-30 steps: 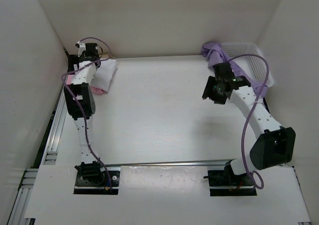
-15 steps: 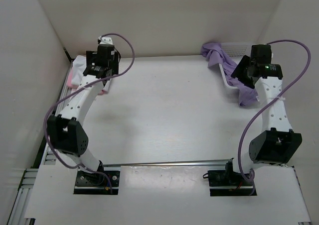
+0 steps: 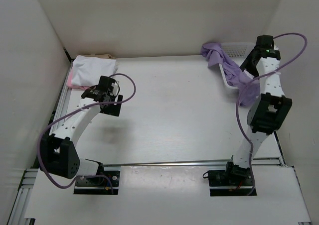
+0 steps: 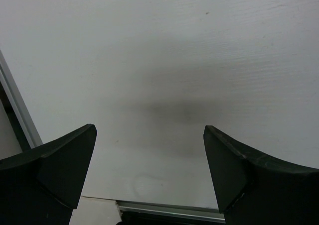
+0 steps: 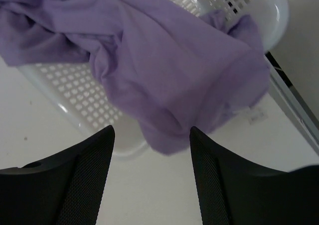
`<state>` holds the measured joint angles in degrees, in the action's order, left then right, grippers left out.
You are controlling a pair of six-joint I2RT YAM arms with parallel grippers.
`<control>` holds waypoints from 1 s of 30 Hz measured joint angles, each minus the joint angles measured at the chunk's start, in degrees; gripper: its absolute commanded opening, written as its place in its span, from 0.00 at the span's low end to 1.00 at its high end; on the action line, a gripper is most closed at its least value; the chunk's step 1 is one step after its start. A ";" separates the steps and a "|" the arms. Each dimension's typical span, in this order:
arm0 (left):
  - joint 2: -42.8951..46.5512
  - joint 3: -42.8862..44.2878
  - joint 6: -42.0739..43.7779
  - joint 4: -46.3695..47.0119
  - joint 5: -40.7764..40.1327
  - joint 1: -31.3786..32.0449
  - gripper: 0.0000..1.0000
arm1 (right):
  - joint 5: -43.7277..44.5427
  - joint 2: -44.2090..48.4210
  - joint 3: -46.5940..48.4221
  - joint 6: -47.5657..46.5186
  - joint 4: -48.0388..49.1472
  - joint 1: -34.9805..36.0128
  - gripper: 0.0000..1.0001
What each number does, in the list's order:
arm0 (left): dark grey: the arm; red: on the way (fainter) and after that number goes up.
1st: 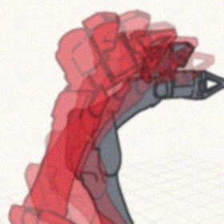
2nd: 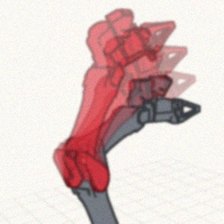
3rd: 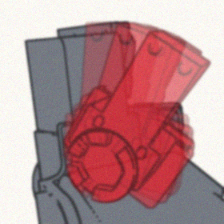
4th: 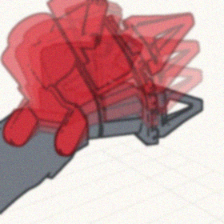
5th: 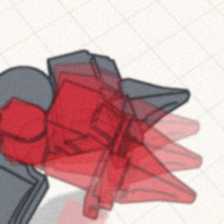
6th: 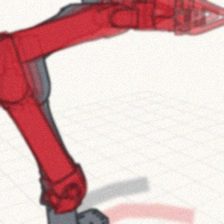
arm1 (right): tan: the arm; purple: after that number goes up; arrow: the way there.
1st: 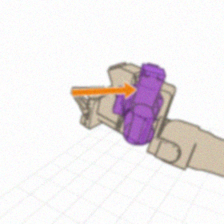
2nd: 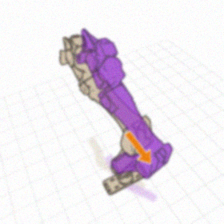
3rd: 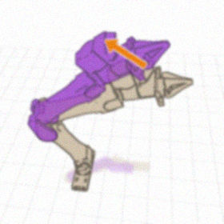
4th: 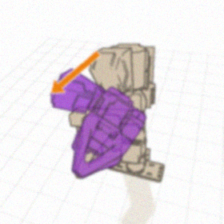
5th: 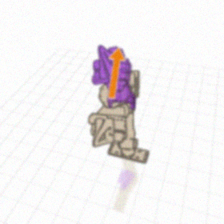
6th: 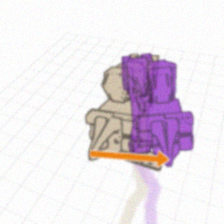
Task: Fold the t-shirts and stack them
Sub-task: Grab crumpled tshirt from bin with the right arm
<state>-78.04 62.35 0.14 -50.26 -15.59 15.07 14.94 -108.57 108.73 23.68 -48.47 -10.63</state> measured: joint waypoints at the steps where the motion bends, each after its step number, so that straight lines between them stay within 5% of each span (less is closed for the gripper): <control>1: 0.00 -0.09 0.02 -0.17 0.11 -0.28 1.00 | 0.28 -3.13 2.14 -0.15 0.09 0.04 0.65; 10: -1.16 -0.07 0.00 -0.76 1.84 -0.87 1.00 | 2.78 -12.15 4.00 -0.79 -2.86 0.31 0.59; 13: -2.03 0.00 0.00 -0.79 2.21 -0.87 1.00 | 3.65 -12.15 3.82 -1.75 -3.34 0.31 0.37; 14: -2.32 0.07 0.00 -0.83 2.43 -0.87 1.00 | 4.04 -12.15 3.80 -2.03 -3.58 0.31 0.23; 18: -2.73 0.28 0.00 -1.27 2.99 -0.87 1.00 | 4.04 -12.15 3.61 -2.91 -4.15 0.24 0.00; 25: -2.78 0.37 0.00 -1.57 3.17 -0.87 1.00 | -1.92 -11.23 3.54 -3.41 -4.39 0.13 0.00; 30: -2.78 0.37 0.00 -1.81 3.19 -0.87 1.00 | -9.86 -2.03 -1.40 -2.84 -0.55 0.13 0.00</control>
<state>-80.82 62.72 0.14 -52.07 -12.40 14.20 5.08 -110.61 107.33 20.84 -49.01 -10.50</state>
